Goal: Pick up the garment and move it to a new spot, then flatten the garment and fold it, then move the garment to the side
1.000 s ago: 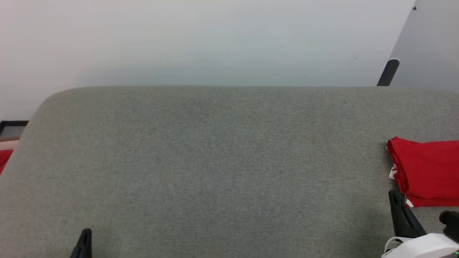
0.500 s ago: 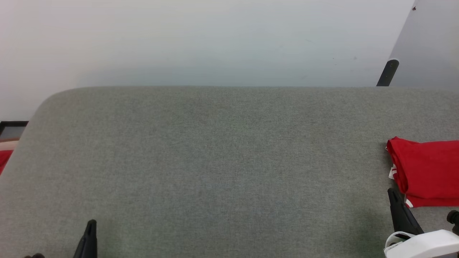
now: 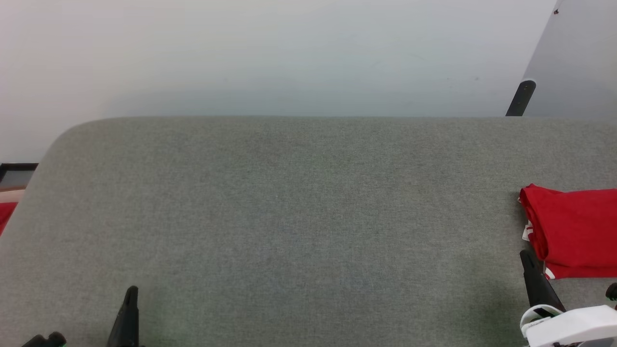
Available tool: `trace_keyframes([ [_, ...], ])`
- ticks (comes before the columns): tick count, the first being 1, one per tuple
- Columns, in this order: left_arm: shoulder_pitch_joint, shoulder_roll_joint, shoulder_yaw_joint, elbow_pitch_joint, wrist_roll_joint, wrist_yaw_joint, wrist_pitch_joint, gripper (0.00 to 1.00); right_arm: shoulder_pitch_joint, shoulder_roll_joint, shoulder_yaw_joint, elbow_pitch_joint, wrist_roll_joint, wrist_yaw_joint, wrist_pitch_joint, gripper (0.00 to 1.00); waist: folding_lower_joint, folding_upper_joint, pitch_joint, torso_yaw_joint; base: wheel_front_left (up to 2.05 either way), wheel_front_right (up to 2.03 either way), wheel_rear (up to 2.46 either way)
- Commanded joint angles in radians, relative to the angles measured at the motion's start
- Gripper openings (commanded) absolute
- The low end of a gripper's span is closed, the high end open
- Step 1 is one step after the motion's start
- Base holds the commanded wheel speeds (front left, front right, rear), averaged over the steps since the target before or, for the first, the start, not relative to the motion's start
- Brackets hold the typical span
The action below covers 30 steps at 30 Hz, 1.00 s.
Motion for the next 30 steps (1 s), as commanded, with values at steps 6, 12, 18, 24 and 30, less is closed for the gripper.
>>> trace_keyframes([
  [6,-0.042,-0.009,0.008,0.005,-0.078,0.001,0.022,0.00,-0.036,0.000,-0.006,0.006,0.095,0.000,0.008,0.00,0.0000,0.0000,0.000,0.000,0.00,0.00,0.00],
  [12,-0.061,-0.023,0.010,0.016,-0.136,0.001,0.042,0.00,-0.046,0.002,-0.009,0.019,0.164,0.000,0.014,0.00,0.0000,0.0000,-0.001,-0.001,0.00,0.00,0.00],
  [18,-0.076,-0.034,0.011,0.026,-0.182,0.001,0.056,0.00,-0.050,0.003,-0.010,0.030,0.218,0.000,0.019,0.00,0.0000,0.0000,-0.001,-0.001,0.00,0.00,0.00],
  [24,-0.093,-0.047,0.013,0.036,-0.233,0.001,0.075,0.00,-0.060,0.005,-0.012,0.042,0.281,0.000,0.024,0.00,0.0000,0.0000,-0.002,-0.001,0.00,0.00,0.00],
  [30,-0.109,-0.059,0.014,0.046,-0.282,0.001,0.091,0.00,-0.068,0.006,-0.013,0.053,0.340,0.000,0.029,0.00,0.0000,0.0000,-0.002,-0.002,0.00,0.00,0.00],
])
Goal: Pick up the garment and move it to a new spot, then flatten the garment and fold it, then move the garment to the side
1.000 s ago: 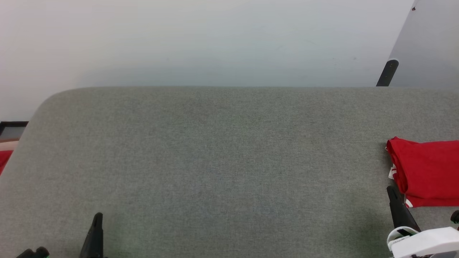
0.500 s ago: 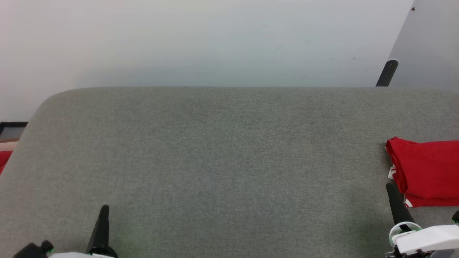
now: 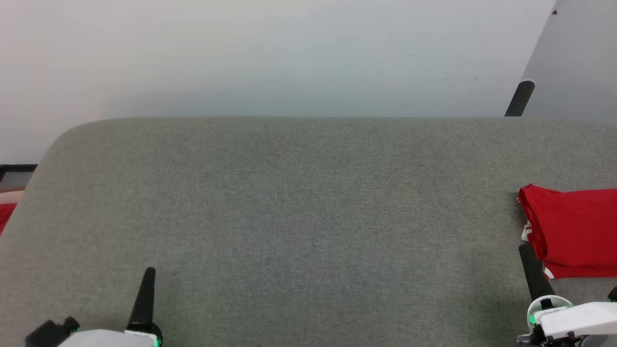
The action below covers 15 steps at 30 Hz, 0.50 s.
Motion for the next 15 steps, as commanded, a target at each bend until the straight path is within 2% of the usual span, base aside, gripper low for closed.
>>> trace_keyframes([
  [1,-0.017,0.002,0.005,-0.003,-0.016,0.001,0.004,0.00,-0.027,-0.002,-0.005,-0.005,0.017,0.000,0.004,0.00,0.0000,-0.0001,0.000,0.000,0.00,0.00,0.00],
  [15,-0.050,-0.024,0.009,0.018,-0.118,0.001,0.039,0.00,-0.041,0.002,-0.008,0.020,0.142,0.000,0.014,0.00,0.0000,-0.0001,-0.001,-0.001,0.00,0.00,0.00],
])
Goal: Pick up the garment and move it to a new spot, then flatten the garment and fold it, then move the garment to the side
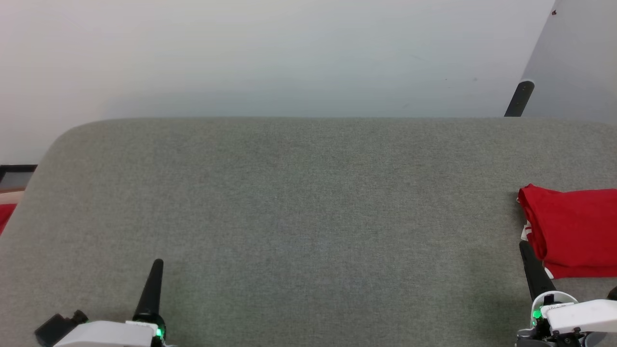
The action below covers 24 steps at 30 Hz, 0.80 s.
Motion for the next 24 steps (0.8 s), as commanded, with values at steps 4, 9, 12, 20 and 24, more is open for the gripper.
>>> trace_keyframes([
  [4,-0.024,-0.005,0.005,0.002,-0.035,0.001,0.013,0.00,-0.024,0.001,-0.004,0.003,0.046,0.000,0.004,0.00,-0.0001,0.0000,0.000,0.000,0.00,0.00,0.00],
  [9,-0.032,-0.013,0.006,0.010,-0.067,0.002,0.023,0.00,-0.027,0.002,-0.005,0.011,0.083,0.000,0.007,0.00,-0.0001,0.0000,-0.001,-0.001,0.00,0.00,0.00],
  [12,-0.040,-0.018,0.007,0.014,-0.087,0.002,0.031,0.00,-0.031,0.002,-0.005,0.016,0.109,0.000,0.009,0.00,-0.0001,0.0000,-0.001,-0.001,0.00,0.00,0.00],
  [20,-0.055,-0.031,0.009,0.024,-0.134,0.002,0.048,0.00,-0.037,0.004,-0.007,0.027,0.168,0.000,0.015,0.00,-0.0001,0.0000,-0.001,-0.001,0.00,0.00,0.00],
  [24,-0.064,-0.037,0.010,0.029,-0.158,0.002,0.056,0.00,-0.039,0.005,-0.007,0.033,0.192,0.000,0.016,0.00,-0.0001,0.0000,-0.002,-0.001,0.00,0.00,0.00],
])
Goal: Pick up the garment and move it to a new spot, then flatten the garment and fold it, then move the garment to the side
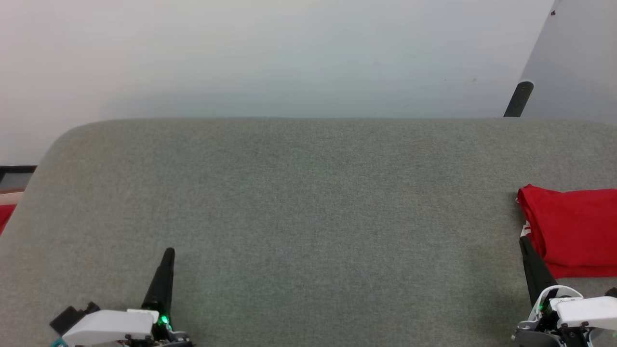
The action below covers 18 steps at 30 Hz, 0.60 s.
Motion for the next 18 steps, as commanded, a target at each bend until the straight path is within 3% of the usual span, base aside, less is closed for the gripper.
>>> trace_keyframes([
  [1,-0.017,-0.002,0.003,0.001,-0.016,0.002,0.005,0.00,-0.012,0.001,-0.002,0.002,0.019,0.000,0.002,0.00,-0.0001,-0.0001,0.000,0.000,0.00,0.00,0.00],
  [18,-0.046,-0.026,0.007,0.020,-0.104,0.002,0.037,0.00,-0.028,0.005,-0.005,0.024,0.127,0.000,0.012,0.00,-0.0001,-0.0001,-0.001,-0.001,0.00,0.00,0.00],
])
